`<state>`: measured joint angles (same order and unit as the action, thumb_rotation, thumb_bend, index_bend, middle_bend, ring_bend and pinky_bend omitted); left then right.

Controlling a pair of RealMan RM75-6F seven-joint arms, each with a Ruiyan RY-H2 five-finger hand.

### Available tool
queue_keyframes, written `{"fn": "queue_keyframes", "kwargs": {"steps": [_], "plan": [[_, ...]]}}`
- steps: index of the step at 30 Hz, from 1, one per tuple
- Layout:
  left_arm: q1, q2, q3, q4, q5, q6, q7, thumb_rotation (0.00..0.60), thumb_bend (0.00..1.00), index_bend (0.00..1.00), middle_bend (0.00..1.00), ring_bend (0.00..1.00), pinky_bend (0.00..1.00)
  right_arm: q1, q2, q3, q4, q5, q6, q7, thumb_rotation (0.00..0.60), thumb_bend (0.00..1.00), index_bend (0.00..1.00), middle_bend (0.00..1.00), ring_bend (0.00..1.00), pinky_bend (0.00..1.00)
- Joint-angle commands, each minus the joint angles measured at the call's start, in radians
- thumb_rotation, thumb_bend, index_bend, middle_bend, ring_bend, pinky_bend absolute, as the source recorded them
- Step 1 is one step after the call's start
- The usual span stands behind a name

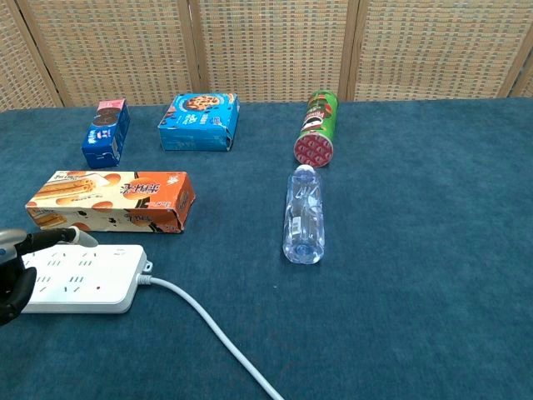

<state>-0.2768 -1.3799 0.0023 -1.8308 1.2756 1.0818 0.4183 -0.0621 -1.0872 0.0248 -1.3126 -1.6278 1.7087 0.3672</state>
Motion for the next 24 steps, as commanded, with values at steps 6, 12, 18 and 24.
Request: {"fn": "queue_keyframes", "kwargs": {"steps": [6,12,18,24], "plan": [[-0.023,0.003,0.011,-0.008,-0.047,-0.021,0.023,0.600,1.00,0.12,1.00,1.00,1.00,0.003,0.001,0.000,0.000,0.002,-0.006,0.004,0.600,0.00,0.00,0.00,0.00,0.00],[-0.039,-0.005,0.024,-0.005,-0.069,-0.031,0.039,0.600,1.00,0.12,1.00,1.00,1.00,0.002,0.002,0.000,0.000,0.003,-0.006,0.004,0.600,0.00,0.00,0.00,0.00,0.00],[-0.047,-0.014,0.030,-0.002,-0.092,-0.024,0.056,0.600,1.00,0.12,1.00,1.00,1.00,0.003,0.003,0.000,0.000,0.005,-0.007,0.009,0.600,0.00,0.00,0.00,0.00,0.00],[-0.059,-0.025,0.037,0.003,-0.110,-0.026,0.073,0.600,1.00,0.12,1.00,1.00,1.00,0.003,0.004,0.000,0.000,0.004,-0.006,0.010,0.600,0.00,0.00,0.00,0.00,0.00]]}}
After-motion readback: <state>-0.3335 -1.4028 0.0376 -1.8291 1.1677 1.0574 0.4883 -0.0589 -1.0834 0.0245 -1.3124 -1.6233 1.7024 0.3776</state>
